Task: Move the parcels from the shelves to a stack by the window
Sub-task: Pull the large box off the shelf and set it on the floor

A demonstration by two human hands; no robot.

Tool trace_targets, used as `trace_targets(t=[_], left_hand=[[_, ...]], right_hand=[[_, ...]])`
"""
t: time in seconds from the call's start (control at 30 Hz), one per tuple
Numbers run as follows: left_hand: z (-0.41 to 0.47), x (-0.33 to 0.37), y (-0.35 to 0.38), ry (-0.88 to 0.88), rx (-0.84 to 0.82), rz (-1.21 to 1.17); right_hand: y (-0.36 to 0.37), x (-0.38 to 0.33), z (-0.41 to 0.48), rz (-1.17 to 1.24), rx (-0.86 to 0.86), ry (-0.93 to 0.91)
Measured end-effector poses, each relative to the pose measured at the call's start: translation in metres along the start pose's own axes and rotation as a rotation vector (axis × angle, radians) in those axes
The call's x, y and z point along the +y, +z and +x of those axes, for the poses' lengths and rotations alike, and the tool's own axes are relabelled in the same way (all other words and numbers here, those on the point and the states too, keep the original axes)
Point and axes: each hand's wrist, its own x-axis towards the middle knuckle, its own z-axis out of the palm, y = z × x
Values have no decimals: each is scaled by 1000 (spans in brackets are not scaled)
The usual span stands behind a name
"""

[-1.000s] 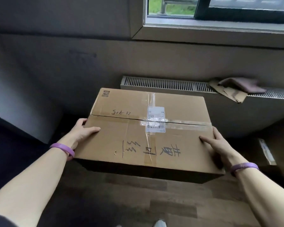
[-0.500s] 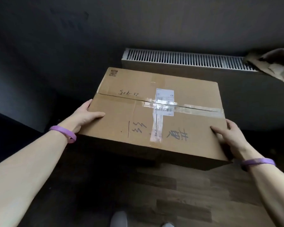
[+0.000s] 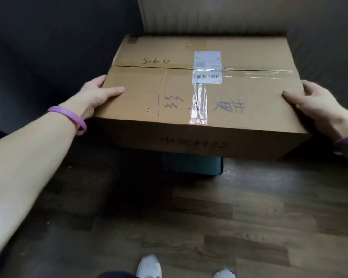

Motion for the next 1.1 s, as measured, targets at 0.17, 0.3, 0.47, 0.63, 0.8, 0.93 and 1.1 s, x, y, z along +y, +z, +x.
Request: trace_targets(t=[0.17, 0.3, 0.47, 0.63, 0.8, 0.93, 1.1], left_hand=[[21, -38, 24, 46, 10, 15], [36, -63, 41, 95, 47, -5], [51, -98, 63, 105, 53, 5], [64, -129, 86, 73, 33, 11], [74, -148, 99, 45, 14, 30], [77, -155, 107, 41, 24, 50], [81, -163, 114, 32, 26, 55]], right_hand=[[19, 42, 4, 28, 31, -23], [30, 70, 10, 31, 54, -20], [43, 104, 19, 17, 54, -10], [57, 132, 24, -2, 51, -6], [66, 150, 27, 5, 41, -6], [71, 163, 28, 23, 55, 6], [76, 180, 35, 22, 62, 12]])
